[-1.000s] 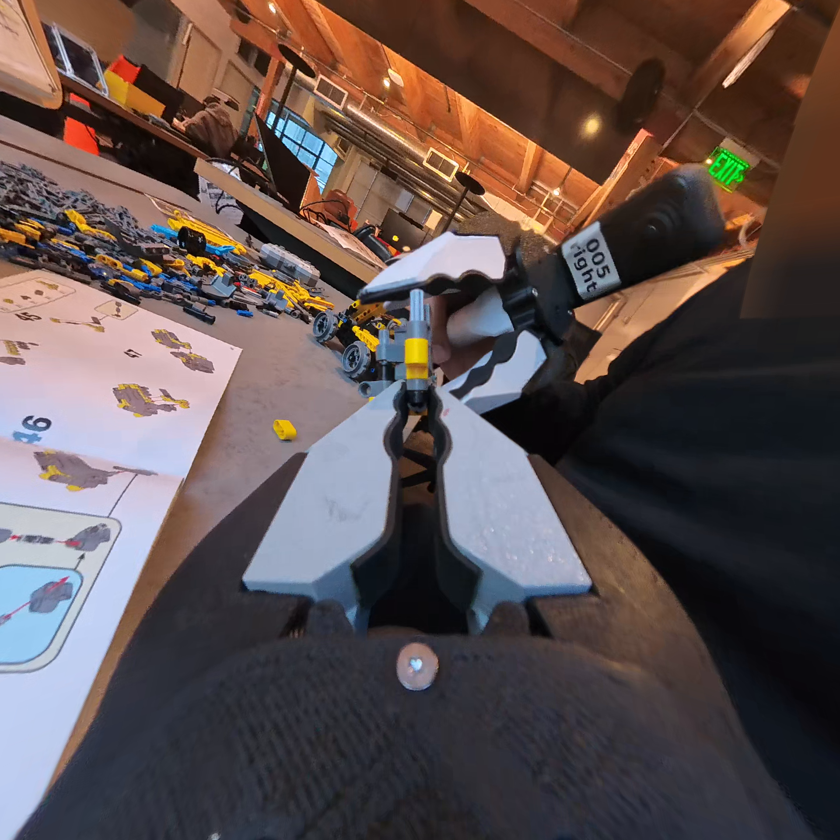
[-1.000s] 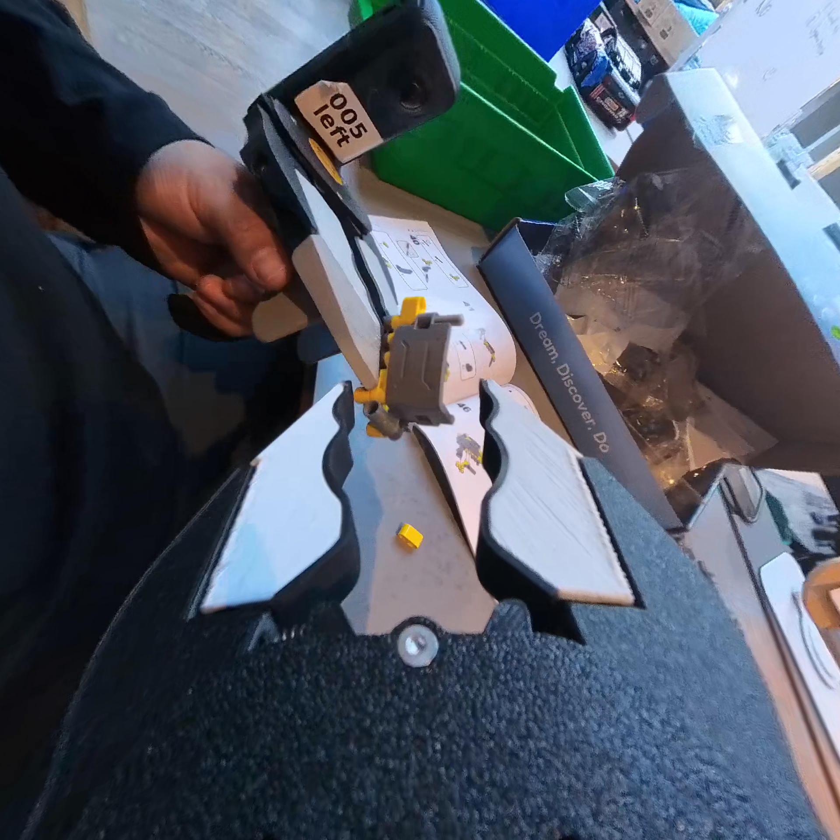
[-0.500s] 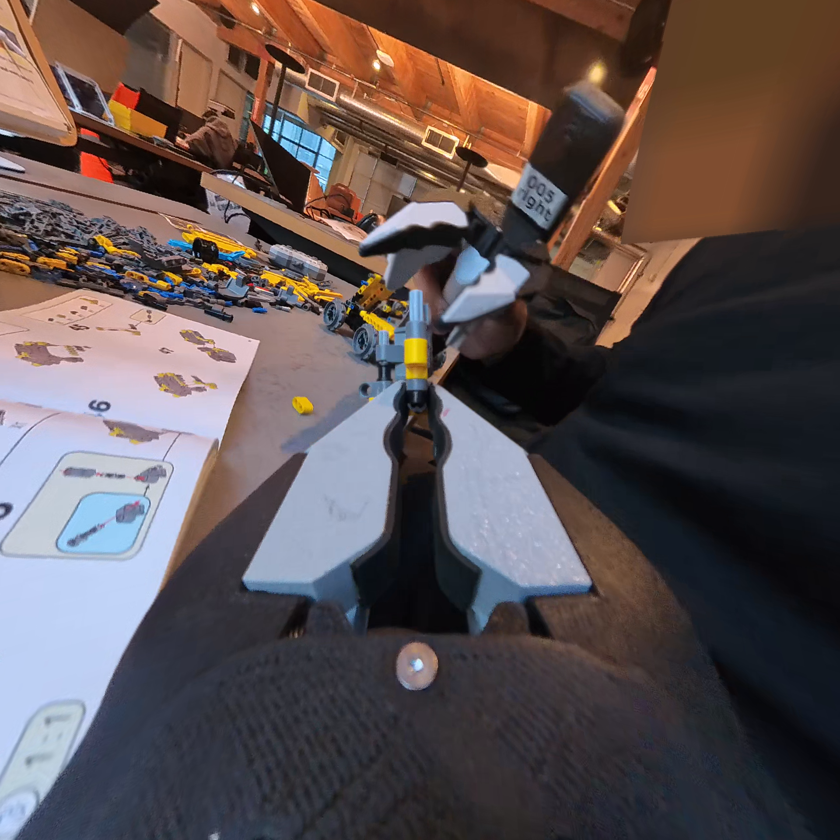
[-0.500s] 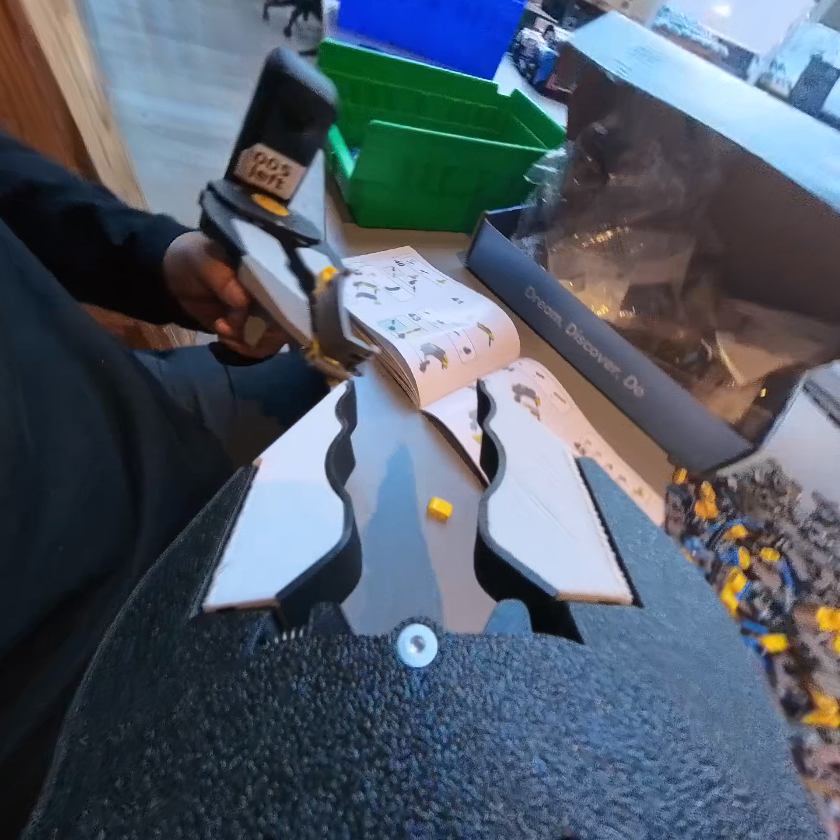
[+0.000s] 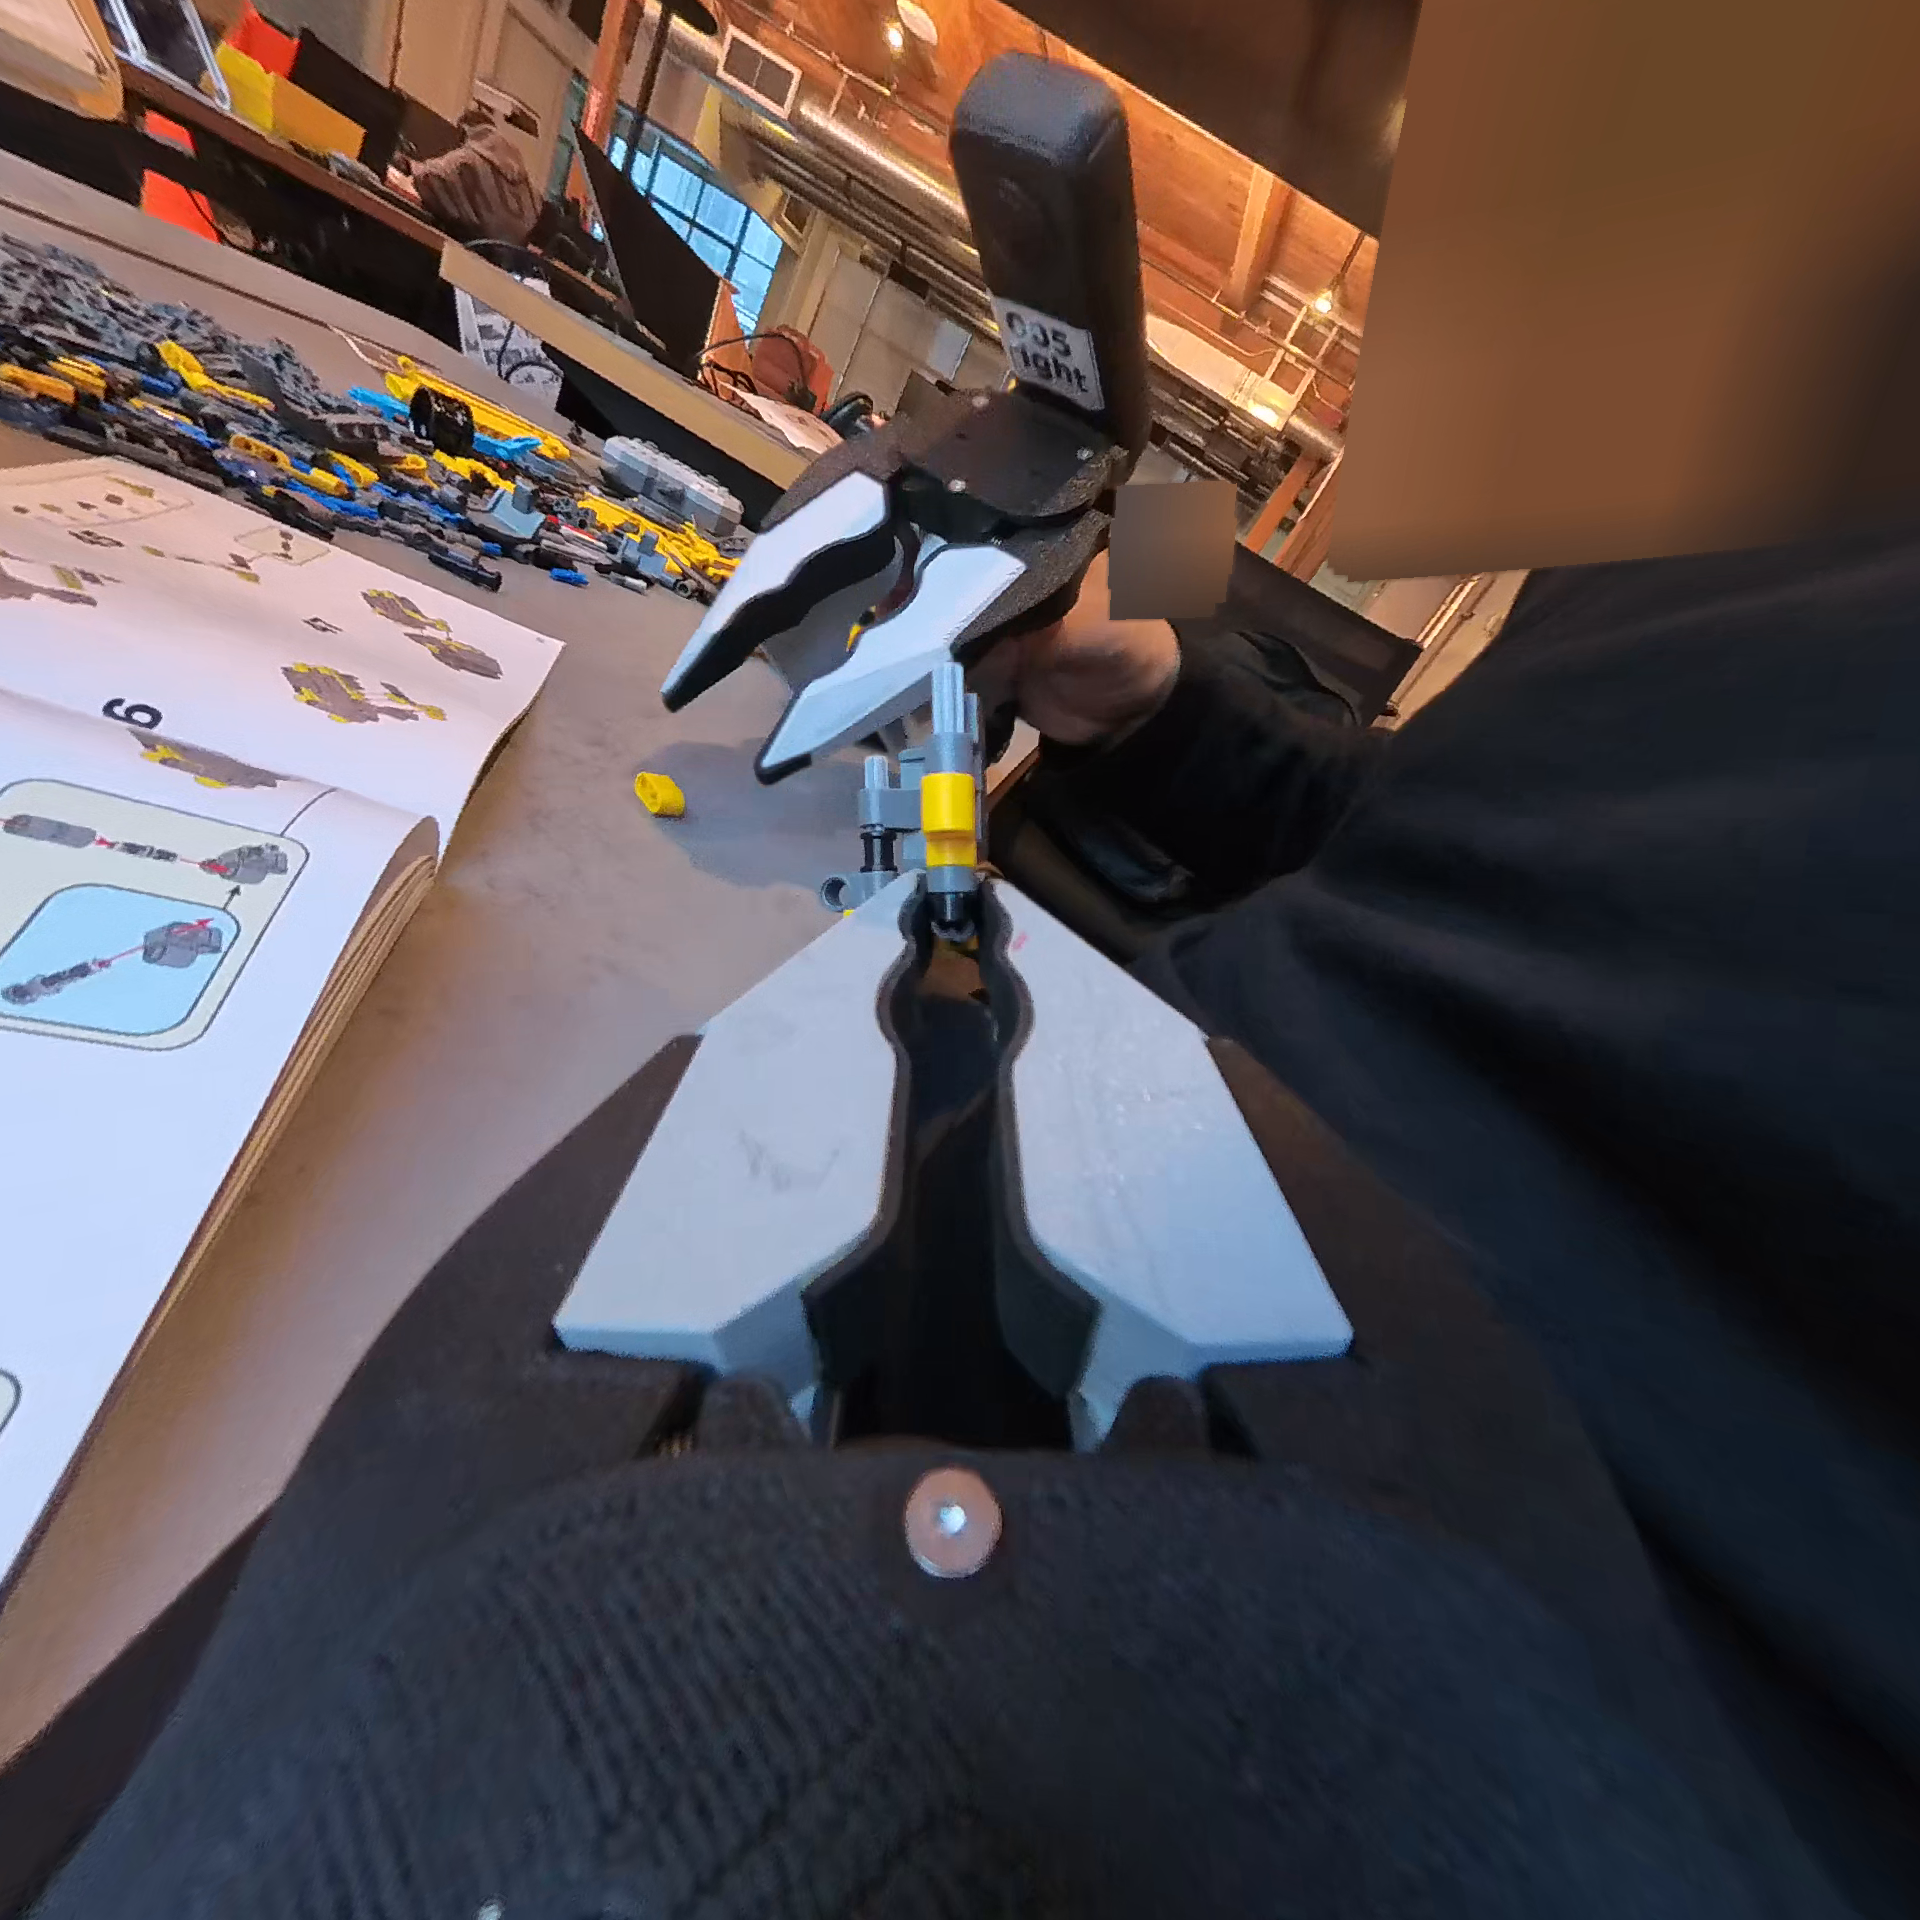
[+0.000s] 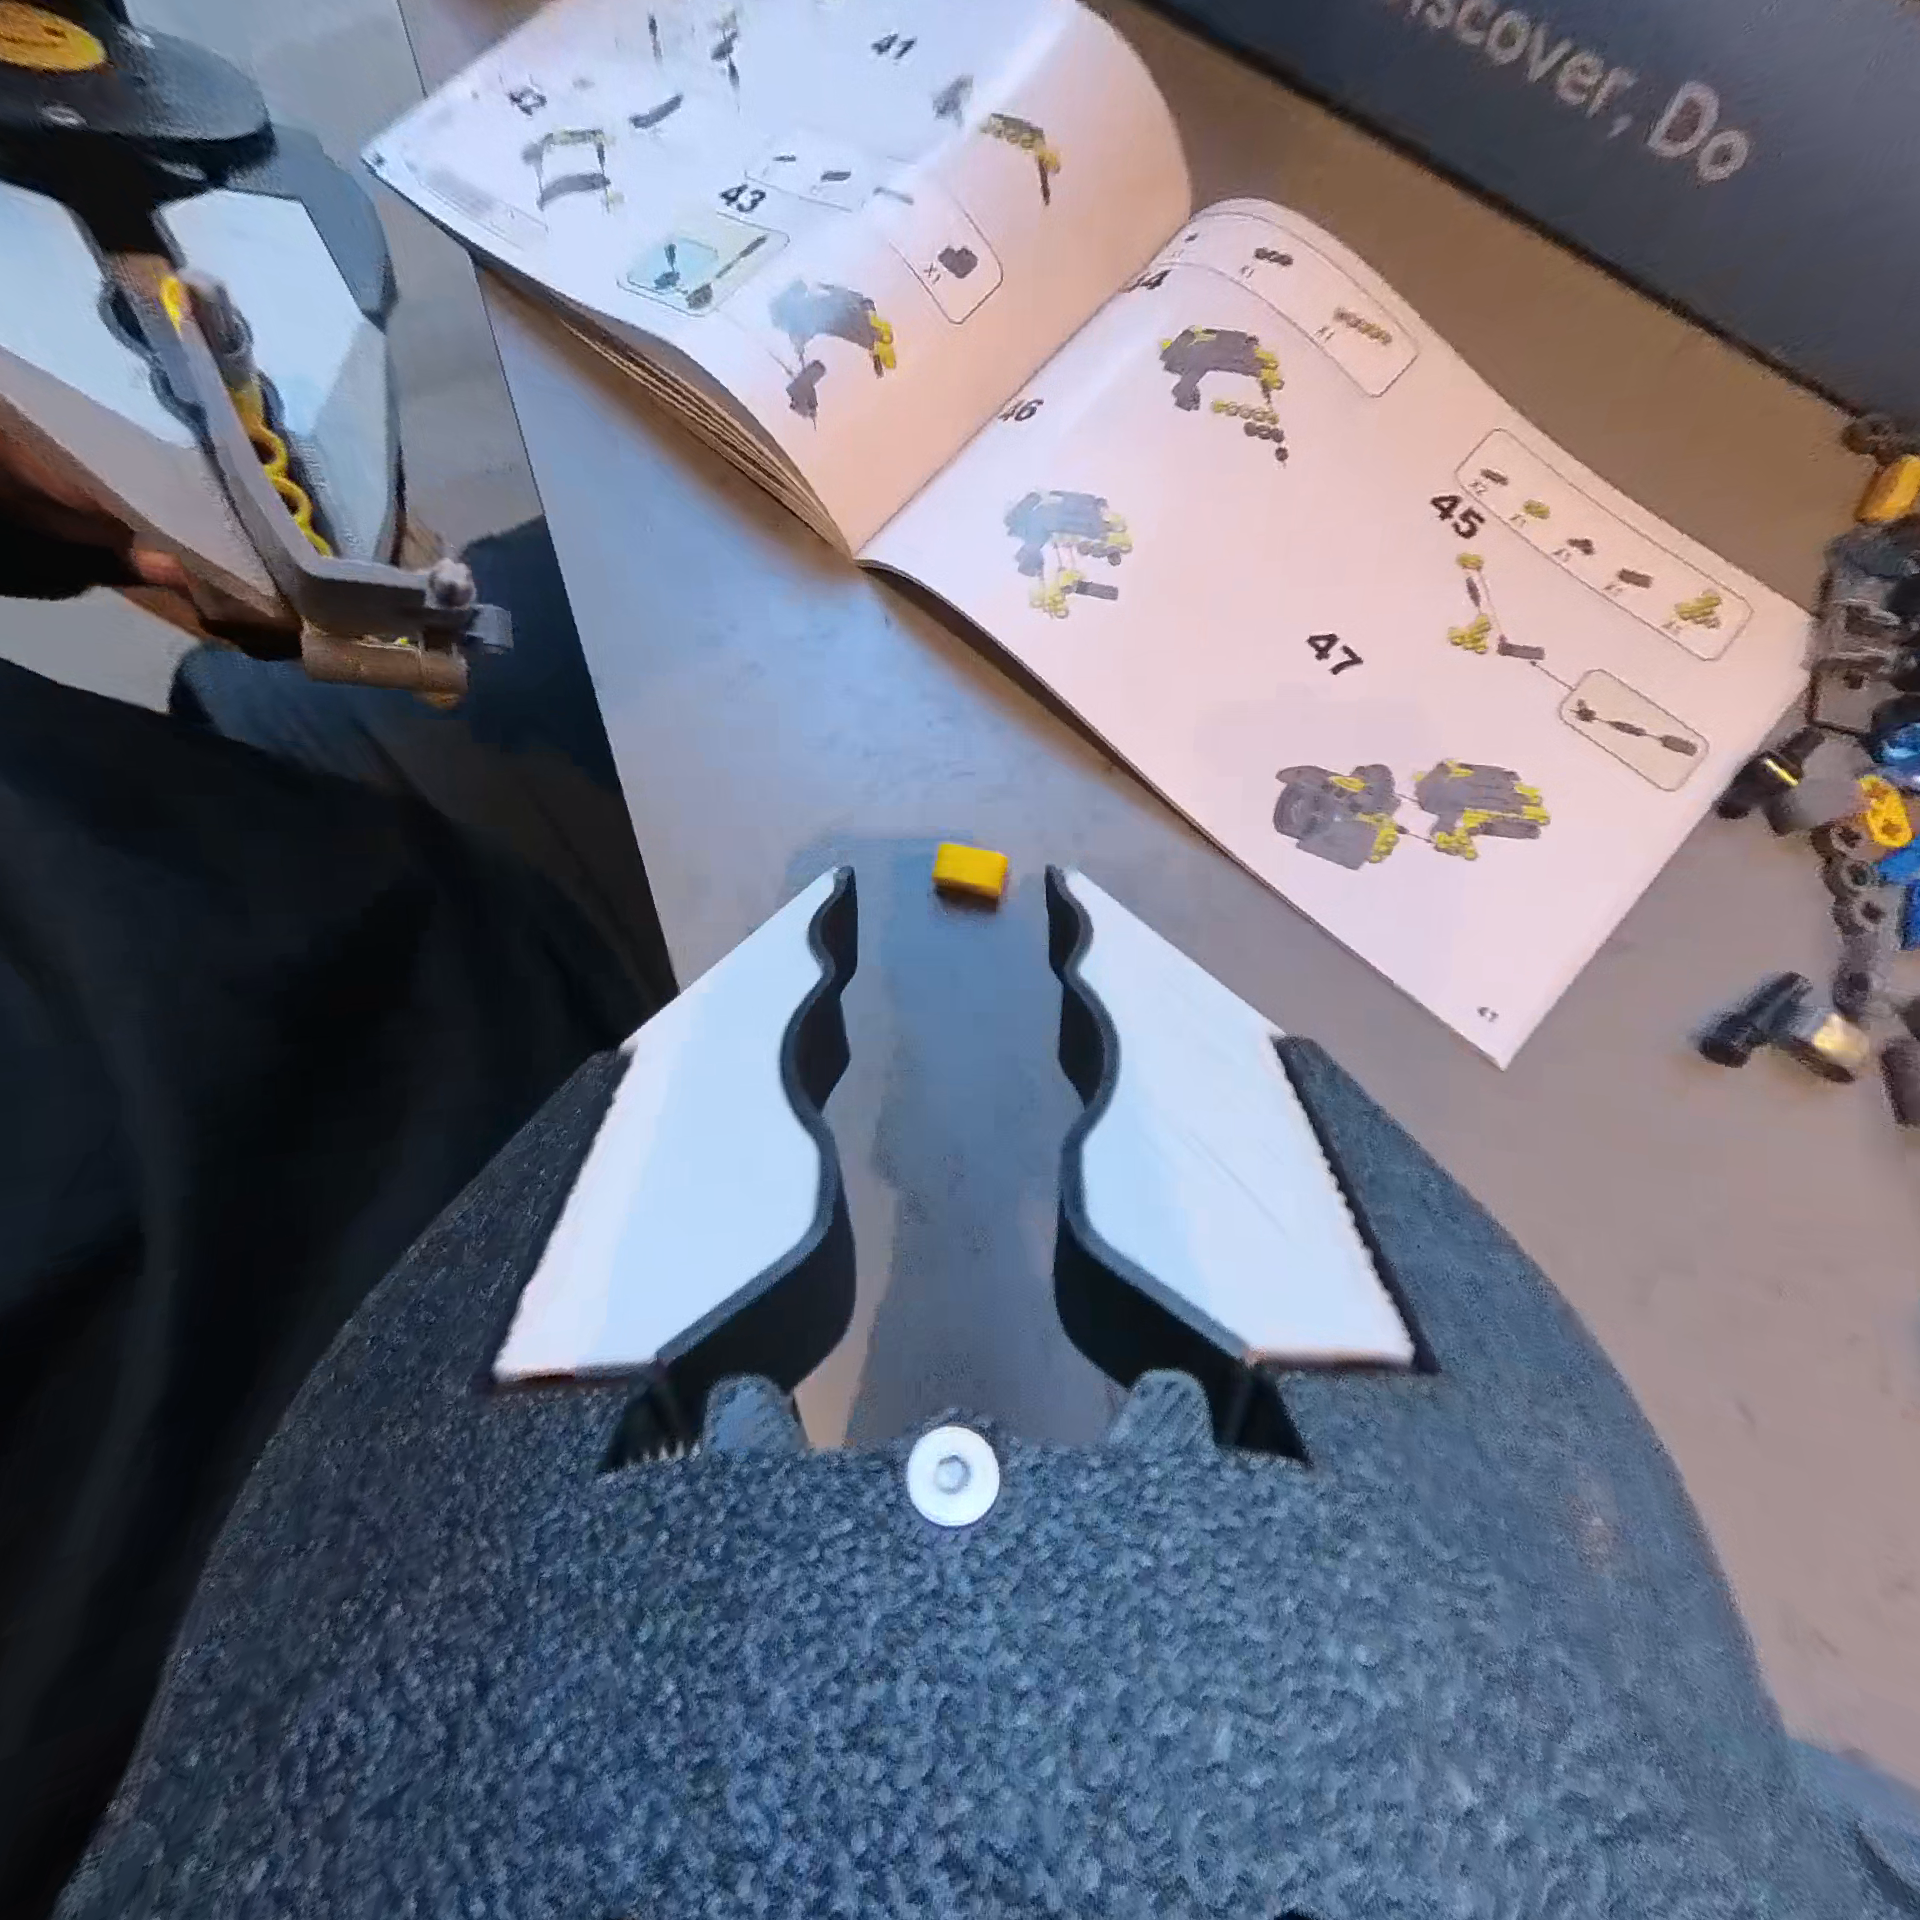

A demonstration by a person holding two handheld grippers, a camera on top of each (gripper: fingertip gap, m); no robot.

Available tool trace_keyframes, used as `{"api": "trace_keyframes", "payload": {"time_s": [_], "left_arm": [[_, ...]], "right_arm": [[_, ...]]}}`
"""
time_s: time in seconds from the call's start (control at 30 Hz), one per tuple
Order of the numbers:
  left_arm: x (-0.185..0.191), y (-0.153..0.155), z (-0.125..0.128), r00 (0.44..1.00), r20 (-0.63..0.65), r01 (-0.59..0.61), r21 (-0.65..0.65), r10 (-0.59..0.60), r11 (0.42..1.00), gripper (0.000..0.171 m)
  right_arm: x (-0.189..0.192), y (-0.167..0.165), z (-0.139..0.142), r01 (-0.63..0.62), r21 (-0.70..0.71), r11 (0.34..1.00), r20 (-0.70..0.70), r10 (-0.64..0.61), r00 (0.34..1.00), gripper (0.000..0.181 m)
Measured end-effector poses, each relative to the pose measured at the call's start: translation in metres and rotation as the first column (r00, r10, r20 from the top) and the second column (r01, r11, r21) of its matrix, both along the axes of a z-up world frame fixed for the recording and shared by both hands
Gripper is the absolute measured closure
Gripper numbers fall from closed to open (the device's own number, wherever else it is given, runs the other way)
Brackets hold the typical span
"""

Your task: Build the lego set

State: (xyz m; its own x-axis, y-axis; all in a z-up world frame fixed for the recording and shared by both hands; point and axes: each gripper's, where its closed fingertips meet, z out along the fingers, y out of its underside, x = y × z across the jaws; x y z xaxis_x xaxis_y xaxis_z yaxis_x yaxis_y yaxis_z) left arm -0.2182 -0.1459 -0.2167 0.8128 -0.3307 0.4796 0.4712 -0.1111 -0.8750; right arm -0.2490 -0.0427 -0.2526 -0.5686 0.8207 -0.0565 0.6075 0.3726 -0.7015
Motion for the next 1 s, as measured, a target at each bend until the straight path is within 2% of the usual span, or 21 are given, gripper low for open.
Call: {"api": "trace_keyframes", "payload": {"time_s": [0.17,0.3,0.37,0.53,0.67,1.0], "left_arm": [[-0.002,-0.002,-0.004,1.0,-0.001,-0.005,-0.027,0.005,1.0,0.165],[-0.009,-0.004,-0.005,0.999,0.047,-0.004,-0.037,0.006,0.999,0.165],[-0.012,-0.005,-0.004,0.996,0.084,-0.001,-0.036,0.004,0.999,0.165],[-0.015,-0.006,-0.005,0.994,0.107,-0.007,-0.042,0.012,0.999,0.165],[-0.015,-0.006,-0.007,0.994,0.112,-0.006,-0.052,0.011,0.999,0.165],[-0.014,-0.004,-0.009,0.991,0.132,-0.002,-0.066,0.011,0.998,0.165]], "right_arm": [[-0.002,-0.019,0.002,-0.054,-0.024,0.998,-0.012,0.054,0.998,0.143],[0.011,-0.057,0.029,-0.248,-0.18,0.952,-0.106,0.232,0.967,0.138],[0.012,-0.063,0.033,-0.284,-0.17,0.944,-0.134,0.263,0.955,0.136],[-0.003,-0.043,0.016,-0.167,-0.066,0.984,-0.096,0.16,0.982,0.14],[-0.008,-0.022,0.004,-0.061,-0.003,0.998,-0.049,0.061,0.997,0.15],[-0.005,-0.001,-0.001,0.05,-0.008,0.999,0.016,-0.049,0.999,0.152]]}}
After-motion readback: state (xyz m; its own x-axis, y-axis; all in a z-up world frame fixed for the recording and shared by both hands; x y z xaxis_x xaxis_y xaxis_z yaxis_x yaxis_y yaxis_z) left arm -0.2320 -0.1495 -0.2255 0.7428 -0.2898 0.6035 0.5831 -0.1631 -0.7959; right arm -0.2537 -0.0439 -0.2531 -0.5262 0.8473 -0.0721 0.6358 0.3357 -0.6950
